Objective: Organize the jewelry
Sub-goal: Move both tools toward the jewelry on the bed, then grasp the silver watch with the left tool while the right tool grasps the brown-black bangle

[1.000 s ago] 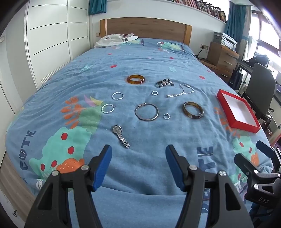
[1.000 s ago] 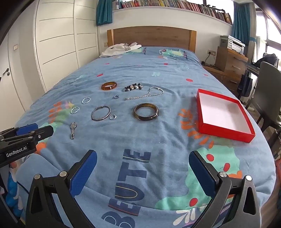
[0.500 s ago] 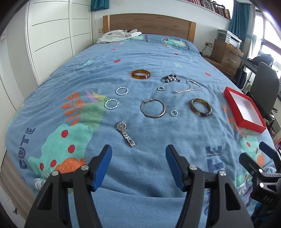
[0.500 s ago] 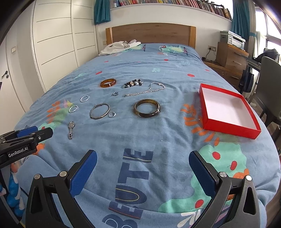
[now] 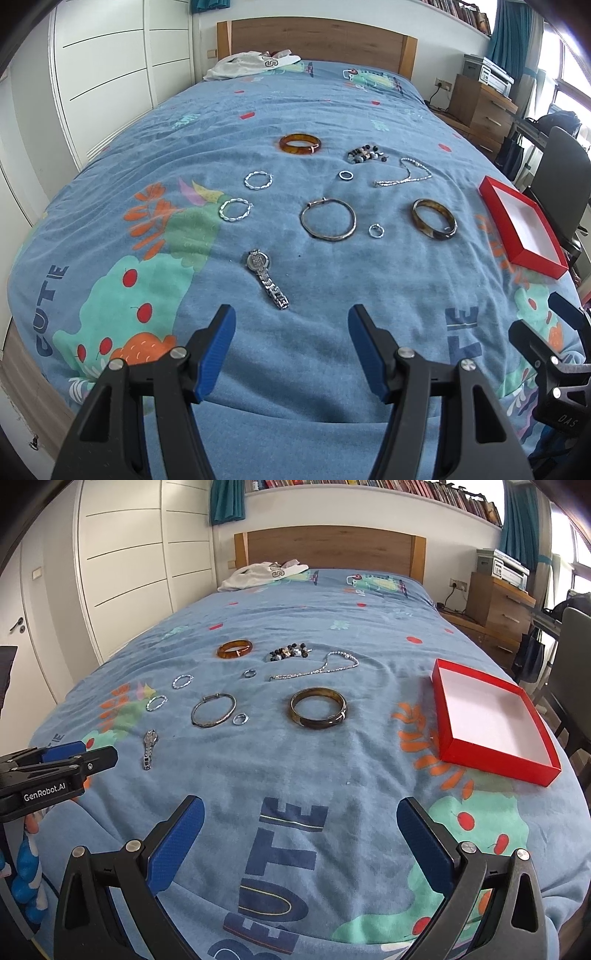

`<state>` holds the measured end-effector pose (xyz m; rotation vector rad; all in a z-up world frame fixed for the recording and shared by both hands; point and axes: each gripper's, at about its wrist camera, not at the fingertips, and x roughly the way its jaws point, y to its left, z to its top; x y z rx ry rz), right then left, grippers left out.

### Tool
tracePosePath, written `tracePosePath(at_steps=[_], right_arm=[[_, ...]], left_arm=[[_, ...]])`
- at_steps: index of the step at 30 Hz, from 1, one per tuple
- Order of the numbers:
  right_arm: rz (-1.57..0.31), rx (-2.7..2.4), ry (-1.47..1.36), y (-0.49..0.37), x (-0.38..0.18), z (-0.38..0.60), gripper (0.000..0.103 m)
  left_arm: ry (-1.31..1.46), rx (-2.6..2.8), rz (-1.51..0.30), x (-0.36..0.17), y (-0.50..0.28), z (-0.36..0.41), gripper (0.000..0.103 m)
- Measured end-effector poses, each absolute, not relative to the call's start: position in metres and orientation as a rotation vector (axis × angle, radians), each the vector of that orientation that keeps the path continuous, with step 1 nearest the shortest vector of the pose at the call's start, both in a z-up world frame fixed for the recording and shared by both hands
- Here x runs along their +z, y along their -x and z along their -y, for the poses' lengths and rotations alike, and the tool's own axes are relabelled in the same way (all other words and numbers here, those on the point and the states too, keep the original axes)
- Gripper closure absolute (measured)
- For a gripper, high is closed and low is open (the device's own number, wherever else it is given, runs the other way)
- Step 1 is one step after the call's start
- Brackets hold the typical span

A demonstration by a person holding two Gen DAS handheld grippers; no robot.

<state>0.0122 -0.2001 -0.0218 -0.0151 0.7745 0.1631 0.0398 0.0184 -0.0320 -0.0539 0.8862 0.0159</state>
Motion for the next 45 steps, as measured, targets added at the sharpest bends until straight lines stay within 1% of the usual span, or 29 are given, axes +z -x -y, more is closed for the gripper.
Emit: tracePosePath(at_steps=[8, 15, 21, 32, 38, 44, 45], right_arm=[[-0.791, 0.168, 0.06, -0.025, -0.022, 0.207, 0.002], [-0.818, 0.186, 0.027, -0.045, -0.033, 0.212, 0.01], [-0.825, 0.191, 0.01, -0.073, -0.045, 0.218, 0.011], [-0.858, 0.213, 0.033, -0.16, -0.067, 0.214, 0.011], [-0.87, 0.209, 0.037, -0.183, -0.079, 0.212, 0.01], [-0.899, 0.214, 0.053, -0.199, -0.09, 0.212, 0.01], [-0.903, 0.216, 0.058, -0.202, -0.093, 0.211, 0.01]], left_arm=[[0.132, 0.043, -0.899, -0.035, -0.044, -0.048, 0.042], [0.167, 0.047, -0.944, -0.051, -0.062, -0.056, 0.042], [0.179, 0.065, -0.979, -0.068, -0.094, -0.053, 0.042], [0.213, 0.126, -1.031, -0.103, -0.142, -0.061, 0.043], [0.211, 0.142, -1.034, -0.112, -0.148, -0.062, 0.045], [0.199, 0.15, -1.029, -0.116, -0.151, -0.062, 0.051], [0.201, 0.152, -1.026, -0.116, -0.152, -0.062, 0.054]])
